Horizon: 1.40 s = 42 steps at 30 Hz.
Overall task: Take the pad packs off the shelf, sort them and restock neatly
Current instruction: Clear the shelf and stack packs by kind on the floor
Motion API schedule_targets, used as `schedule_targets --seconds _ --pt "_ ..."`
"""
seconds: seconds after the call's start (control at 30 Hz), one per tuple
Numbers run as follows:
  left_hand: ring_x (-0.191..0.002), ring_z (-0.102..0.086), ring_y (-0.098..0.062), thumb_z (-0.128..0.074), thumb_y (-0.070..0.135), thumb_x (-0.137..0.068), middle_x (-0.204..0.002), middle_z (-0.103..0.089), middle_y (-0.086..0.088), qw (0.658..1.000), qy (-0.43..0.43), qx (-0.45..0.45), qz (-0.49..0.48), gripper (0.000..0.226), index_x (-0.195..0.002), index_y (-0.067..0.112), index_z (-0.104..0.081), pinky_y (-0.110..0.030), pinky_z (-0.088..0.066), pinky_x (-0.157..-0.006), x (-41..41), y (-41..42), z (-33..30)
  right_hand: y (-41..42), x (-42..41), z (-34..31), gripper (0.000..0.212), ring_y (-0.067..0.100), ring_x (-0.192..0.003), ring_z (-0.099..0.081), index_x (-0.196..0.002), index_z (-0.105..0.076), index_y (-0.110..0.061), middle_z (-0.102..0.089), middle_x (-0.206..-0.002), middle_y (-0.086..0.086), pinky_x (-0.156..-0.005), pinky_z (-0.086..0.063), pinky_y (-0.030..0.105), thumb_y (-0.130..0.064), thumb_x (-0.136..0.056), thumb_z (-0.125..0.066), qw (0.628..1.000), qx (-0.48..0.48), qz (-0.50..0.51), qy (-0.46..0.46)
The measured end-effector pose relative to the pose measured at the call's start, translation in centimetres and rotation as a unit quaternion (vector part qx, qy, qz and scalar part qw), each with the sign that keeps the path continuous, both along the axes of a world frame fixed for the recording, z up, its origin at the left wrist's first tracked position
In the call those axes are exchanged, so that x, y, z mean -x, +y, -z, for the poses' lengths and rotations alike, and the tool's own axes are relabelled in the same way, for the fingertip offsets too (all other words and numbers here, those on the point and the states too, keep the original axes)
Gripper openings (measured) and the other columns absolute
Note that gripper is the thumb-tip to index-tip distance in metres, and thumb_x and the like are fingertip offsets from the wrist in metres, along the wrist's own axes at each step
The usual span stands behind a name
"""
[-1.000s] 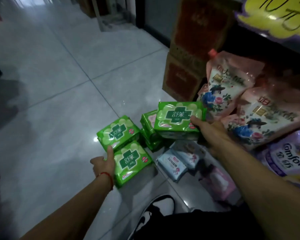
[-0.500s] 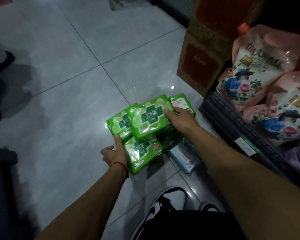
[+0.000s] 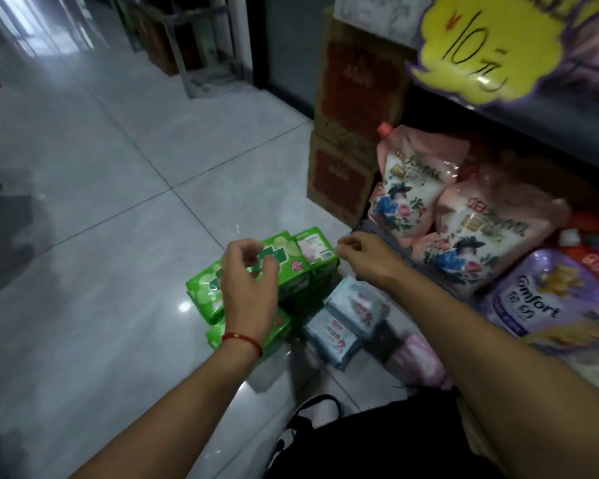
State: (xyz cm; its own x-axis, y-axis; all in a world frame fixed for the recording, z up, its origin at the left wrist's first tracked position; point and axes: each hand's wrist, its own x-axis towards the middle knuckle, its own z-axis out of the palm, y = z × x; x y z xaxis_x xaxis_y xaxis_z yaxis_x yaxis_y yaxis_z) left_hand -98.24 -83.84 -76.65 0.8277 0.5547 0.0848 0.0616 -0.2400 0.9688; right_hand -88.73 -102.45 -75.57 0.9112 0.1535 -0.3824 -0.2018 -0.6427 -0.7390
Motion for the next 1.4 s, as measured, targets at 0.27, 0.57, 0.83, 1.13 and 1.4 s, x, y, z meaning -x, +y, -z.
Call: schedule_targets --seconds 0.27,0.57,0.83,1.13,1.4 --pt "-0.101 -0.064 -0.008 -0.074 0.024 -0.086 -0.109 -0.066 0.004 0.96 -0.083 -0.035 0.265 0.021 -0.104 0.032 -0.065 -0.037 -0.057 -0.087 -2.7 -12.6 -10.3 -12.1 7.4 -11.5 0.021 0.004 -0.087 -0.066 -0.096 -0.068 -0.035 -0.07 -0.095 -0.016 -0.081 -0.051 0.024 -0.015 -0.098 -0.062 0.976 0.006 0.07 -0.204" --pt "-0.116 -0.056 -0.011 -0.074 0.024 -0.087 -0.126 -0.061 0.005 0.857 -0.212 -0.146 0.447 0.039 -0.124 0.024 -0.061 -0.029 -0.048 -0.095 -3.8 -27.5 -21.2 -26.3 14.4 -22.3 0.02 0.017 -0.087 -0.064 -0.104 -0.073 -0.016 -0.07 -0.102 0.0 -0.082 -0.052 0.034 -0.007 -0.087 -0.066 0.812 0.157 0.282 -0.486" --pt "-0.133 -0.044 -0.024 -0.07 0.018 -0.087 -0.144 -0.051 -0.005 0.753 -0.251 -0.377 0.477 0.055 -0.139 0.016 -0.054 -0.031 -0.033 -0.107 -8.7 -37.8 -26.4 -37.6 14.4 -23.8 0.077 0.041 -0.142 -0.03 -0.153 -0.033 -0.032 -0.03 -0.152 0.018 -0.112 -0.036 0.057 -0.052 -0.088 -0.069 0.777 0.279 0.411 -0.387" --pt "-0.126 -0.035 -0.031 -0.075 0.039 -0.088 -0.137 -0.038 -0.009 0.648 -0.204 -0.552 0.484 0.079 -0.155 0.032 -0.034 -0.049 -0.041 -0.105 -13.3 -41.0 -26.6 -39.2 13.3 -22.5 0.064 0.026 -0.099 -0.065 -0.129 -0.04 -0.039 -0.061 -0.12 0.005 -0.083 -0.06 0.05 -0.056 -0.079 -0.076 0.796 0.111 0.445 -0.394" --pt "-0.121 -0.037 -0.028 -0.078 0.033 -0.084 -0.134 -0.055 -0.006 0.622 -0.192 -0.556 0.517 0.062 -0.135 0.028 -0.042 -0.048 -0.042 -0.096 -12.5 -41.3 -28.1 -39.6 16.0 -24.8 0.058 0.009 -0.1 -0.066 -0.125 -0.046 -0.036 -0.054 -0.122 -0.013 -0.082 -0.063 0.043 -0.017 -0.082 -0.079 0.729 -0.092 0.483 -0.477"
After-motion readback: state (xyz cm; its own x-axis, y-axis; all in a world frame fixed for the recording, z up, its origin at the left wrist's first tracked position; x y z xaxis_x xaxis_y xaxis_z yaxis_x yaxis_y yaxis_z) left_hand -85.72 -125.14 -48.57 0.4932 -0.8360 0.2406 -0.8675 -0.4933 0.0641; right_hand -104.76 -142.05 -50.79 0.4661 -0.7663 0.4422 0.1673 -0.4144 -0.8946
